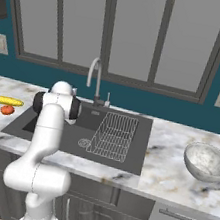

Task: Remove the squash and corn from the sink. Then move the bowl and cup from the counter to the sink for washing.

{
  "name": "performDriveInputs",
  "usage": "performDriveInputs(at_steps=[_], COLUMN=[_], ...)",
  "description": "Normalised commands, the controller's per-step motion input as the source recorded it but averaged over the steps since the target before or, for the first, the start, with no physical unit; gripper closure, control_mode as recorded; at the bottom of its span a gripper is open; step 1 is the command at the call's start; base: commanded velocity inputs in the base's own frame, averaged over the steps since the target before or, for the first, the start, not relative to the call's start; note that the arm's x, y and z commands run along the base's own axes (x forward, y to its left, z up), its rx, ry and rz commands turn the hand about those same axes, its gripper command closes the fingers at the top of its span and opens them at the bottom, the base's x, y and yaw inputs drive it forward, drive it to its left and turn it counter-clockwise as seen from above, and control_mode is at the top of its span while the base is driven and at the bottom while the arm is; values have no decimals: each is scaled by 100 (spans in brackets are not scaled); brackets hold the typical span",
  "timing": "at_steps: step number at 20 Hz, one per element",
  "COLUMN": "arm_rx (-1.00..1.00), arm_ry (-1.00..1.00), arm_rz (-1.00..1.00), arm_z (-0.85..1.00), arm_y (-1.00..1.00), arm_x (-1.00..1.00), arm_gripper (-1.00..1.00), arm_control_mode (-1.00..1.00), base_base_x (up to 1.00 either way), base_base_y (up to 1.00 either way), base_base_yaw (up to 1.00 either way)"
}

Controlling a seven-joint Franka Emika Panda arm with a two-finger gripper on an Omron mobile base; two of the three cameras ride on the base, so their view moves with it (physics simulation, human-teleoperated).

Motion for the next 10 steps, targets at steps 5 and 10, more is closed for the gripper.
performDriveInputs(at_steps=[5,10], arm_rx=[1,4], arm_ry=[1,0], arm_rz=[0,0], arm_z=[-7,0], arm_y=[7,11], arm_x=[0,-6], arm_gripper=[-100,-100], arm_control_mode=[-100,-100], base_base_x=[0,0], base_base_y=[0,0], base_base_yaw=[0,0])
